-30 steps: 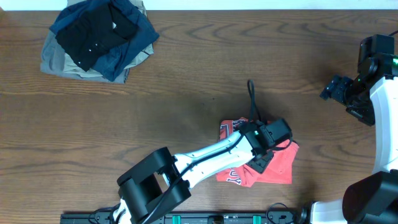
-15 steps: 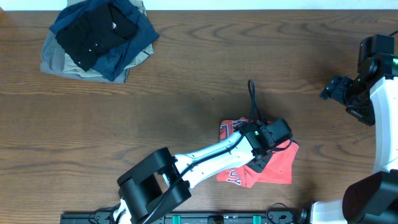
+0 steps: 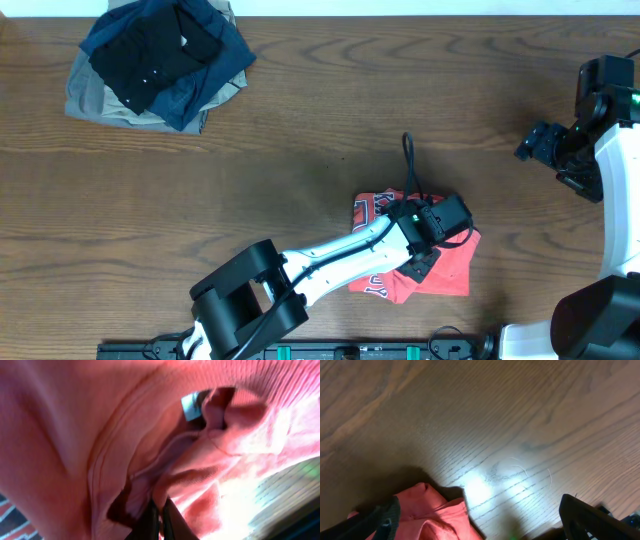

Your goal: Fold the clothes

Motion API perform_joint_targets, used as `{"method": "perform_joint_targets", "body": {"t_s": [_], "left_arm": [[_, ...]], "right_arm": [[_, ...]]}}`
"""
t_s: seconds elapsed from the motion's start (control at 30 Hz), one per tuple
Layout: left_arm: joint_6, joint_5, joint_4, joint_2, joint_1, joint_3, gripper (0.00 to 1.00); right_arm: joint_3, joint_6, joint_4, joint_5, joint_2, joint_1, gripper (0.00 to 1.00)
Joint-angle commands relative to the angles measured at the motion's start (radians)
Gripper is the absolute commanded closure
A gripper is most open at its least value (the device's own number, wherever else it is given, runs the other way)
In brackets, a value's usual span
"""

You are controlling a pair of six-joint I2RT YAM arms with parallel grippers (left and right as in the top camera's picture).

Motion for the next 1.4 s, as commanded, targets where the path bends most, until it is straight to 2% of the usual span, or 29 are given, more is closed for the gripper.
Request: {"method": "perform_joint_targets", "body": {"t_s": [0.0, 0.2, 0.43, 0.97, 1.03, 1.13, 1.17, 1.2, 1.37], "left_arm": [[0.010, 0.008, -0.011, -0.049, 0.001, 0.053, 0.94], [0.010, 0.047, -0.004, -0.145, 0.001, 0.054, 0.94], [0.009, 0.212, 0.060, -0.187, 0.000, 0.054, 0.94], [0.007, 0.241, 0.293, -0.047, -0.145, 0.042, 0.93], [0.007, 0.241, 0.309, -0.031, -0.161, 0.042, 0.83], [0.034, 0.241, 0.312, -0.028, -0.174, 0.042, 0.54], [0.052, 0.242, 0.310, -0.032, -0.174, 0.042, 0.39], [0.059, 0.241, 0.303, -0.043, -0.172, 0.042, 0.33], [0.058, 0.241, 0.258, -0.132, -0.127, 0.043, 0.29]], "right_arm": [[0.010, -0.011, -0.002, 0.010, -0.002, 0.003, 0.01], [0.010, -0.011, -0.002, 0.010, -0.002, 0.003, 0.01], [0.010, -0.011, -0.002, 0.011, -0.002, 0.003, 0.01], [0.010, -0.011, -0.002, 0.011, -0.002, 0.003, 0.01], [0.010, -0.011, -0.002, 0.011, -0.002, 0.003, 0.01], [0.010, -0.011, -0.002, 0.011, -0.002, 0.003, 0.01], [0.010, -0.011, -0.002, 0.011, -0.002, 0.003, 0.01], [0.010, -0.011, -0.002, 0.011, -0.002, 0.003, 0.01], [0.010, -0.011, -0.002, 0.011, -0.002, 0.003, 0.01]]}}
